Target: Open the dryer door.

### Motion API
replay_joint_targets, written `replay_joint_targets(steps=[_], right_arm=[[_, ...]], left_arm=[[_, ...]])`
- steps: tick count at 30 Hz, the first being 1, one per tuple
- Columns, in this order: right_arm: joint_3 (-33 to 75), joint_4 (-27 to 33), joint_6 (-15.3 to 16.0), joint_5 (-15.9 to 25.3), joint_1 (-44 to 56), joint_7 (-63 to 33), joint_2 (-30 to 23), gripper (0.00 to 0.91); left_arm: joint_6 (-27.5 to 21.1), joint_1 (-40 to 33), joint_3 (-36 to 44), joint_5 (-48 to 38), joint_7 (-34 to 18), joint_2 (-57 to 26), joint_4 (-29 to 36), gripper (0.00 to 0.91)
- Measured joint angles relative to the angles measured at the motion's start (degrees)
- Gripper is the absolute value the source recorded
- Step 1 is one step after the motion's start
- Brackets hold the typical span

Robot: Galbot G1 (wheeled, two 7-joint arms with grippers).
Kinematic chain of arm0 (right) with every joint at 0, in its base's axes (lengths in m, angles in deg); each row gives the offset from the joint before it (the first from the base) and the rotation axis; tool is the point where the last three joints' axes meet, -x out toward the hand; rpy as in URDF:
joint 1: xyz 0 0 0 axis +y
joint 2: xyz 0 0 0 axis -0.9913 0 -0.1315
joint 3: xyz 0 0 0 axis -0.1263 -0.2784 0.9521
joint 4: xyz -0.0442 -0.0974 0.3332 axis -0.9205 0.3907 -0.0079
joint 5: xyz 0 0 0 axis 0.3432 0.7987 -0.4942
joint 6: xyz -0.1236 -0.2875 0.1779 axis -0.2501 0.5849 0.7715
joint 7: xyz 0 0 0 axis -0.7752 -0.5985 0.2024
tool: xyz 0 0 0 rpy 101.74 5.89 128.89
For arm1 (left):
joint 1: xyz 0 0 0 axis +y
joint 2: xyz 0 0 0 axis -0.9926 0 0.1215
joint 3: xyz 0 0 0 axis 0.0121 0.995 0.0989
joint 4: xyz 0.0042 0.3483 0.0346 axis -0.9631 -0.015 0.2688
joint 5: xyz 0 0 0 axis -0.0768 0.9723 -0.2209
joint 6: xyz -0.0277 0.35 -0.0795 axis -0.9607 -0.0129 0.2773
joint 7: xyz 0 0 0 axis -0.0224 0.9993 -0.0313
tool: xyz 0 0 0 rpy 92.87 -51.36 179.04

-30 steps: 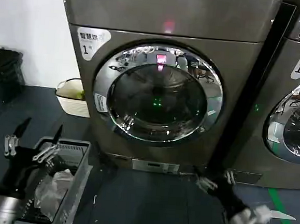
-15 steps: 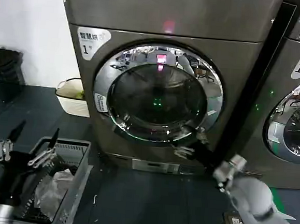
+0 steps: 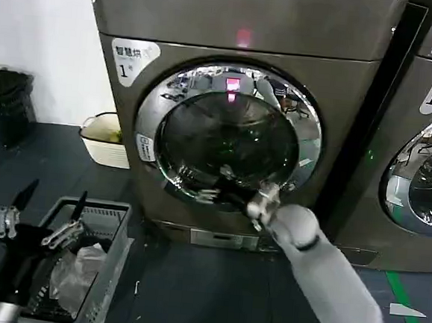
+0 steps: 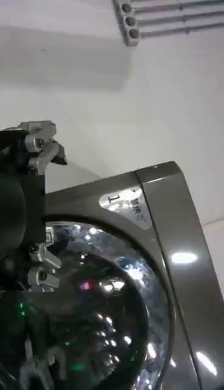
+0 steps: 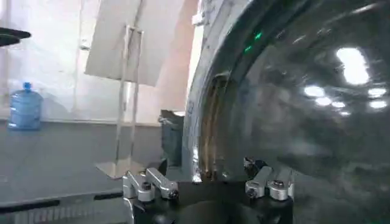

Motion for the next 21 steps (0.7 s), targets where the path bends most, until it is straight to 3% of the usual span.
replay_joint_targets(steps=[7,21], right_arm=[[-2.14,6.32,0.09,-0.06,-3.98,-0.24,-3.93,0.907],[-6.05,12.38,1.32,-0.02,-9.20,0.16,-7.73,0.907]], left_arm=[[-0.22,-0.37,-0.34,-0.40,0.07,-0.07,0.09,0.907],[-2.22,-1.64,-0.36,2.09,0.40,0.06,-0.36,0.907]])
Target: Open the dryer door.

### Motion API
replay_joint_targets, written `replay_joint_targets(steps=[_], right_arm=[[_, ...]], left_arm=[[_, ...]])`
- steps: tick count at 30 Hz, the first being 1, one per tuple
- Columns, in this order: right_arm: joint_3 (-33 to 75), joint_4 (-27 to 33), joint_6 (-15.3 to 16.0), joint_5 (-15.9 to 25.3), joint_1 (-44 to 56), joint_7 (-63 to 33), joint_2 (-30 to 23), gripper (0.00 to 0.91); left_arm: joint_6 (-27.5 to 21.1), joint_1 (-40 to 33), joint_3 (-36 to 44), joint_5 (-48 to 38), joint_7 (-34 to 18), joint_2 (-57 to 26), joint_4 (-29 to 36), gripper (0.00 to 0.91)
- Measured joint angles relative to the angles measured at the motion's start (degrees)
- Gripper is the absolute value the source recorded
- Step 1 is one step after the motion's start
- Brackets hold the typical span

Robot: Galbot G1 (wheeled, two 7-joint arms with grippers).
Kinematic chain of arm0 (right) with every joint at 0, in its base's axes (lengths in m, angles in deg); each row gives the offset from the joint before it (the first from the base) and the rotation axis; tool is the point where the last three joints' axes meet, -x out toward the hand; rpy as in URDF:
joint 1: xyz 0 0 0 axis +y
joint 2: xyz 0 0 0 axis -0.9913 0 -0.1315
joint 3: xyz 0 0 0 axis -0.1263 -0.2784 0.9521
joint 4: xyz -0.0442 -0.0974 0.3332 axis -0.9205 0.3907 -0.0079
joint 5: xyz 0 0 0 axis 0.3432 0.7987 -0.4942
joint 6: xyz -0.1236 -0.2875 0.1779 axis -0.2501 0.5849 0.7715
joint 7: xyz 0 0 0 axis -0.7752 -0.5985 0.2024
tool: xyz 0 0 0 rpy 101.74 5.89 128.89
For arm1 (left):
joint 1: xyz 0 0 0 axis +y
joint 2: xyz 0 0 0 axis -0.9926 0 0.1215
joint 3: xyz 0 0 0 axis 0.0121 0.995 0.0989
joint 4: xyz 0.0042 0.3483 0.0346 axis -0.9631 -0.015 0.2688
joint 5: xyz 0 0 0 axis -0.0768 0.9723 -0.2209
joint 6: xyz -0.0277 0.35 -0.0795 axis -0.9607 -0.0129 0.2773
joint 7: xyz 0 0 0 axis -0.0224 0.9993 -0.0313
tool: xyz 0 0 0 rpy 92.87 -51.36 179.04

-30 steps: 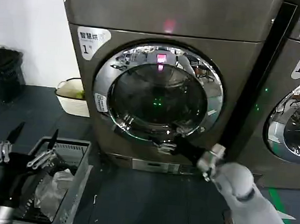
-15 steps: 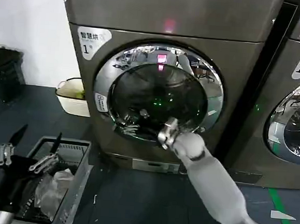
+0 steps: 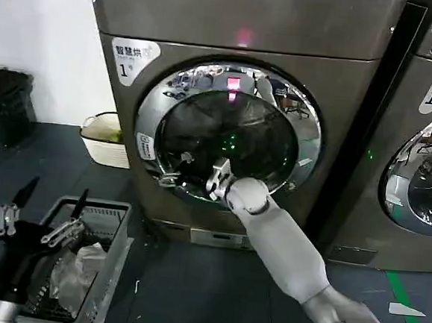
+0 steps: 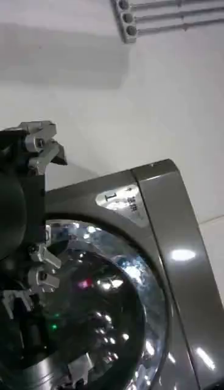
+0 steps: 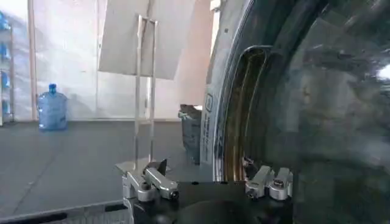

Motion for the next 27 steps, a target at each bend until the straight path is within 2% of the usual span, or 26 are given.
replay_joint_targets(steps=[6,11,14,16,19,22,27], right_arm=[[-0.93,0.94,2.21,-0.11,-1.65,0.00,-1.30,0.907],[-1.02,0.29,3.55,-1.20,-1.72,1.86,-1.04,0.907],[-0.89,-0.88,3.59,-1.36,-1.00,6.01,-0.12,0.907],[-0.91,-1.87,2.87,-1.46,-0.44,8.08,0.66,0.907],[-0.74,-2.90,-0.12,-1.43,0.60,11.91,1.90,0.907],[-0.72,-4.49,-2.18,-1.33,2.00,17.26,3.29,0.907],[0.10,-8.04,-2.39,-1.15,4.49,24.77,5.84,0.907]], left_arm=[[-2.54,-0.55,-0.02,1.23,0.11,-0.03,0.07,0.907],[-3.58,-0.67,0.00,-0.91,1.18,-0.05,0.31,0.907],[-7.69,-1.52,-0.30,-5.51,1.14,-0.80,0.80,0.907],[-10.82,-2.60,-1.28,-9.27,2.26,-1.80,1.06,0.907],[-12.24,-4.10,-3.20,-13.04,3.18,-3.88,-0.08,0.907],[-10.35,-5.19,-5.25,-12.60,6.66,-6.75,-2.25,0.907],[-8.57,-7.29,-8.68,-17.52,8.45,-13.29,-7.55,0.907]])
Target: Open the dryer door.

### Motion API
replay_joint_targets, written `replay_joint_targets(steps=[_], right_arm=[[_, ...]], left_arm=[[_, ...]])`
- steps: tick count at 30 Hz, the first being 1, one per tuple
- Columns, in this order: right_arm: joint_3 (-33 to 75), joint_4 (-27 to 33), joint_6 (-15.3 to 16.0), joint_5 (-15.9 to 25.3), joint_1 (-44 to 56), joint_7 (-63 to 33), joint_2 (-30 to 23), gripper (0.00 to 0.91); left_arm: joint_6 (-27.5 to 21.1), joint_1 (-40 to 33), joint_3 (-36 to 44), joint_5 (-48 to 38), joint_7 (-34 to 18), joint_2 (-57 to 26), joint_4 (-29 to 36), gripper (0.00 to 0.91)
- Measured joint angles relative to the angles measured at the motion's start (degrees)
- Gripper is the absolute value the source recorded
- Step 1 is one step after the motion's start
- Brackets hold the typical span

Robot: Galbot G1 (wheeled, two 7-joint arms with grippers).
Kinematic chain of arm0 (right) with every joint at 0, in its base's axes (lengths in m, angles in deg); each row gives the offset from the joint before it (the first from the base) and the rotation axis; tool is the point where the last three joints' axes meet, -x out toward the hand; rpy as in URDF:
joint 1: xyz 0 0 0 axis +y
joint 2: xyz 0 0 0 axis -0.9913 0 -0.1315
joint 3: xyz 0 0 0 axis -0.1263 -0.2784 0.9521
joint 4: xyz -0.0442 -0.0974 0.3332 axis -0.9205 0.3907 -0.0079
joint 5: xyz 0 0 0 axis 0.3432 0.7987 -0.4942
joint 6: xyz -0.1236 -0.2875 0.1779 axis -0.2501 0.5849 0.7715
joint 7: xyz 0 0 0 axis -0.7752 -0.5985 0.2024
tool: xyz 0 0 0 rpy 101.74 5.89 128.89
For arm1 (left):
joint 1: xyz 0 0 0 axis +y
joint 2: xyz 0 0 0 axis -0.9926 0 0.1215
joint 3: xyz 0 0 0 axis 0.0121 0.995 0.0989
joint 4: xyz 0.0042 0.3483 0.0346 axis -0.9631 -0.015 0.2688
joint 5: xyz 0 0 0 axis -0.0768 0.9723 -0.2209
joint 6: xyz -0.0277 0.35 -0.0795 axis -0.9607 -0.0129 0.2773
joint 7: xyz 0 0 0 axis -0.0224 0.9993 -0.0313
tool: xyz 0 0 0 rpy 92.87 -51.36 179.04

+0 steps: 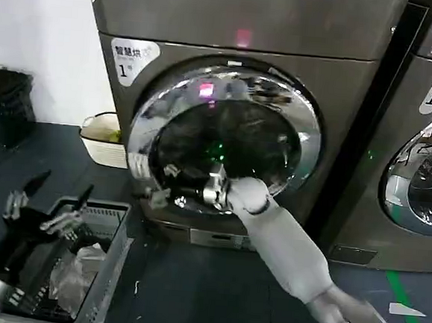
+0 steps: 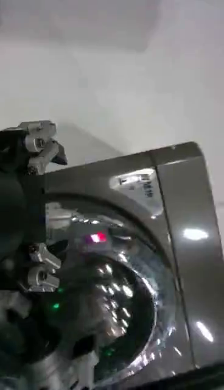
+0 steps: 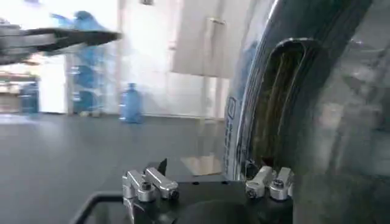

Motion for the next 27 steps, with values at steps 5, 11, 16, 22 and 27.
replay_joint_targets(steps=[5,11,16,22,27], right_arm=[[1.70,-4.32,-0.24,-0.37,2.47,8.57,3.47,0.907],[4.62,-9.44,-1.08,-0.52,6.04,20.79,8.45,0.907],[7.65,-11.78,-2.70,-0.20,9.33,25.60,11.43,0.907],[11.11,-12.79,-6.65,-0.26,13.21,26.58,13.76,0.907],[14.35,-15.06,-9.71,-1.03,17.59,26.83,16.01,0.907]], left_arm=[[0.14,-1.25,-1.30,-6.48,-2.27,-6.60,-5.50,0.907],[1.24,-4.71,0.76,-12.69,-6.84,-16.45,-12.26,0.907],[1.58,-9.29,3.78,-15.94,-6.71,-23.14,-17.10,0.907],[4.33,-14.71,10.80,-15.77,-4.93,-28.83,-20.27,0.907],[6.43,-19.48,19.38,-21.94,-1.74,-33.23,-21.83,0.907]])
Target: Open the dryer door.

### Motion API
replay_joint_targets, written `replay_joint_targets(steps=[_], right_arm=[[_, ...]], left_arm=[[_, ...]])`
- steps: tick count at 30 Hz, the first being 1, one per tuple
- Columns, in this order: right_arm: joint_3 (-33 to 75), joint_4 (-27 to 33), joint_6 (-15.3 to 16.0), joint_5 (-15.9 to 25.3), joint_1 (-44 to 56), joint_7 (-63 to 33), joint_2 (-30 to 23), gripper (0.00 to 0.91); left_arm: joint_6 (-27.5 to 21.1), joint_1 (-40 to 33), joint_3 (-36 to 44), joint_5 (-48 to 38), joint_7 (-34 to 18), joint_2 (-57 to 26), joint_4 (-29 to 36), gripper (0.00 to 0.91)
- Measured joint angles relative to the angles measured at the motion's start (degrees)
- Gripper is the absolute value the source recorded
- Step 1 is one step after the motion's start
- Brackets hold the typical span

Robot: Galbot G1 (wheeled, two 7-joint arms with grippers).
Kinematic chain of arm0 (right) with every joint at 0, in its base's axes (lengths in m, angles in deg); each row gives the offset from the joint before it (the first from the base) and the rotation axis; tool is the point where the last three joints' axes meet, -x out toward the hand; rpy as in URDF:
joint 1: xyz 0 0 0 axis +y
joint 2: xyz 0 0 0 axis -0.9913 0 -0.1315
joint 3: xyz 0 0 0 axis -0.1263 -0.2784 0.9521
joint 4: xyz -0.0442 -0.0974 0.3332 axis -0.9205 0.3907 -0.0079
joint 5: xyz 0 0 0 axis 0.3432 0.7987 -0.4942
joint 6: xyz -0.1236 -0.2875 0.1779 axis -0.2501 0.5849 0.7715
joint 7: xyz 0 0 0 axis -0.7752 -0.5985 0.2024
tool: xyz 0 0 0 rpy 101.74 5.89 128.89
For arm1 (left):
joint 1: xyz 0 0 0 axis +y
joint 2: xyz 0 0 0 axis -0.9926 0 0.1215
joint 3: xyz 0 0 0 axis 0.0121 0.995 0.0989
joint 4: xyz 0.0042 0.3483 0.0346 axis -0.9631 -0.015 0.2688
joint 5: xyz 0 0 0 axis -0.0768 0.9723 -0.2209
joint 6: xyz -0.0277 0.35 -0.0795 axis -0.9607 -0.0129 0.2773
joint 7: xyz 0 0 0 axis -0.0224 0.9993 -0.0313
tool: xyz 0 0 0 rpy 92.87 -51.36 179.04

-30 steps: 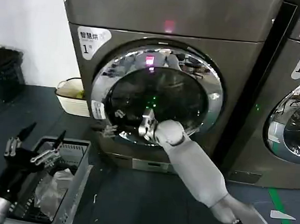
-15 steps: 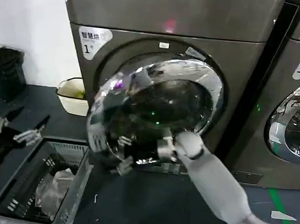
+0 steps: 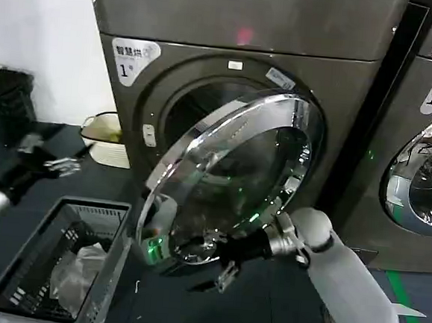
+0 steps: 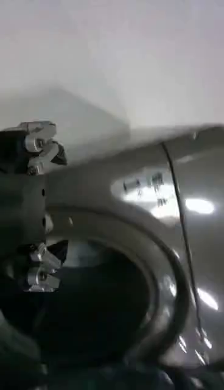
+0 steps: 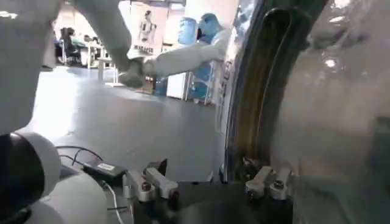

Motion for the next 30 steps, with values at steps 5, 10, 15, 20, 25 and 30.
replay_joint_targets(steps=[5,10,15,20,25,30], right_arm=[[5.62,-2.39,-2.04,-1.29,6.19,0.05,2.43,0.907],[14.22,-2.67,-1.77,-1.69,12.38,-0.01,2.87,0.907],[25.19,-4.37,-1.53,3.76,18.58,-0.16,1.19,0.907],[39.08,-6.93,0.36,5.13,24.96,-3.64,-3.01,0.907],[52.46,-9.96,2.17,6.95,30.32,-14.80,-8.57,0.907],[62.10,-13.35,6.20,9.18,34.93,-27.89,-12.03,0.907]], left_arm=[[1.26,-5.09,10.08,-3.75,1.04,-2.56,-1.75,0.907],[0.62,-11.41,19.75,-3.70,2.28,-2.62,-2.99,0.907],[-0.61,-15.80,26.34,-4.28,4.95,-1.63,-3.16,0.907],[0.77,-17.48,30.89,-2.86,5.44,0.13,-2.61,0.907],[1.65,-18.62,34.34,-2.92,6.56,1.61,-1.84,0.907],[1.88,-21.90,39.38,-3.90,7.84,2.86,-2.43,0.907]])
